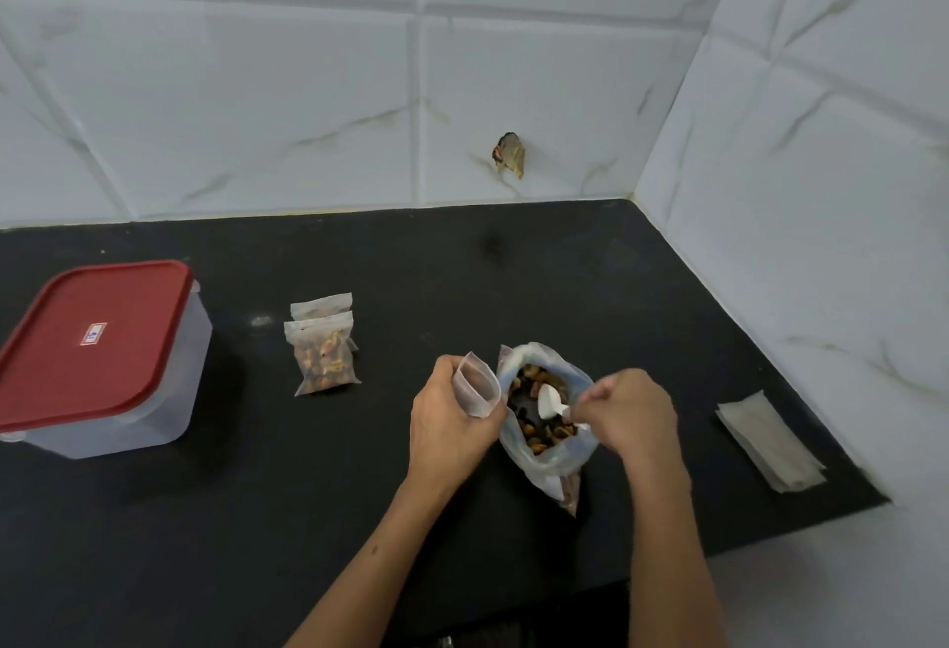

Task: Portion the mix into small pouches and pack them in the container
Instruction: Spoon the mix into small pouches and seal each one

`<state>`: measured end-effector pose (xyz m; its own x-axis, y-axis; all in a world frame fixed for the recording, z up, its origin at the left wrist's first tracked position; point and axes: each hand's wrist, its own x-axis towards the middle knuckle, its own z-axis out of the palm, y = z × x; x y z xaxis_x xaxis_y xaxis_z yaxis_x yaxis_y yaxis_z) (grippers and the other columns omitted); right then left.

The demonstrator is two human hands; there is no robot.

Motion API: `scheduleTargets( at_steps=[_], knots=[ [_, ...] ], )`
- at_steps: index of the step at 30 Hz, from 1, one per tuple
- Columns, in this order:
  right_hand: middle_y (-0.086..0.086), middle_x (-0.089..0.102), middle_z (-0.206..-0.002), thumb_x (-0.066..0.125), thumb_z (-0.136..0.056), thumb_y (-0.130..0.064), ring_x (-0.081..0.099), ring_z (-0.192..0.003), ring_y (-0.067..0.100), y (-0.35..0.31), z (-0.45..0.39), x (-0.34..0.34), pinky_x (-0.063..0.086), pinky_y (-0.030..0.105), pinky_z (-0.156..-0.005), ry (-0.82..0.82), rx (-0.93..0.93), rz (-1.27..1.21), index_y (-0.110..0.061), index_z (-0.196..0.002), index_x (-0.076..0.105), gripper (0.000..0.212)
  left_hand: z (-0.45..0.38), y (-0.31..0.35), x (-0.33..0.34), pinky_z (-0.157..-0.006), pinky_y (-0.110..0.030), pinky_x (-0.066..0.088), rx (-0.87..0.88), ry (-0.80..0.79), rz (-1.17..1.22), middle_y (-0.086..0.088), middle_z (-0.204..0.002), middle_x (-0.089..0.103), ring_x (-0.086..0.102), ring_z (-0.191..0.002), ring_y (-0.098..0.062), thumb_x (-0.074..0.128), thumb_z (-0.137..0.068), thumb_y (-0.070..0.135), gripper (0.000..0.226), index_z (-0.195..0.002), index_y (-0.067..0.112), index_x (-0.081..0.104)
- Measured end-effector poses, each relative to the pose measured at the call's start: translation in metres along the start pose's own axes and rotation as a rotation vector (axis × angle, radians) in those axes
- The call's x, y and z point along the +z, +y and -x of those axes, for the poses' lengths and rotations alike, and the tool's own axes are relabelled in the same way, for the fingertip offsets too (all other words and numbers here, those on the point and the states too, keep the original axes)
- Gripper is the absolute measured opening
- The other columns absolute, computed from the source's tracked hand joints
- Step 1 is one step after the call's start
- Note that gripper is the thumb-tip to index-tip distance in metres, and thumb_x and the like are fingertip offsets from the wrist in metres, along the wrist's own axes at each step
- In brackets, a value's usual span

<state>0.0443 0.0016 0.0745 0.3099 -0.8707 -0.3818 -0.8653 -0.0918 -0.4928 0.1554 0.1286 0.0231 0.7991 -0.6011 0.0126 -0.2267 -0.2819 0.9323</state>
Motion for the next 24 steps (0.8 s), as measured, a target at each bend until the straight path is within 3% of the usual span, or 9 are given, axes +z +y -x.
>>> scheduleTargets(
  at_steps=[5,13,18,24],
  knots=[
    [-0.009,0.063,-0.078,0.069,-0.083,-0.021,0.058,-0.074,0.004,-0.003,0.010,0.010,0.042,0.021,-0.059,0.065,-0.168,-0.089,-0.025,-0.078,0.065,0.008,0.002,0.001,0.005,-0.064,-0.018,0.044,-0.102,-0.014,0.006,0.011,-0.087,0.058,0.057,-0.081,-0.002,0.075,-0.078,0.025,0.031,-0.098,0.022,0.051],
    [-0.010,0.057,-0.083,0.056,-0.095,-0.024,0.061,-0.078,0.010,0.000,0.006,0.025,0.053,0.030,-0.072,0.233,-0.341,-0.078,-0.022,-0.097,0.056,0.003,0.006,0.004,0.011,-0.067,-0.019,0.046,-0.106,-0.022,0.013,0.012,-0.087,0.058,0.057,-0.082,-0.003,0.075,-0.078,0.021,0.033,-0.100,0.020,0.051],
    [-0.005,0.066,-0.081,0.070,-0.084,-0.011,0.068,-0.074,0.011,-0.006,0.011,0.036,0.057,0.027,-0.071,0.259,-0.338,-0.477,-0.023,-0.088,0.061,0.015,0.009,0.005,0.012,-0.067,-0.020,0.046,-0.112,-0.014,0.025,0.011,-0.085,0.058,0.058,-0.081,-0.005,0.074,-0.076,0.018,0.031,-0.098,0.020,0.051],
    [-0.006,0.070,-0.073,0.078,-0.077,-0.015,0.066,-0.074,0.009,-0.010,0.015,0.047,0.055,0.027,-0.073,0.212,-0.141,-0.879,-0.028,-0.075,0.070,0.015,0.011,0.005,0.012,-0.070,-0.023,0.050,-0.108,-0.011,0.032,0.011,-0.087,0.059,0.059,-0.084,-0.005,0.074,-0.077,0.018,0.032,-0.100,0.020,0.052]
  ],
)
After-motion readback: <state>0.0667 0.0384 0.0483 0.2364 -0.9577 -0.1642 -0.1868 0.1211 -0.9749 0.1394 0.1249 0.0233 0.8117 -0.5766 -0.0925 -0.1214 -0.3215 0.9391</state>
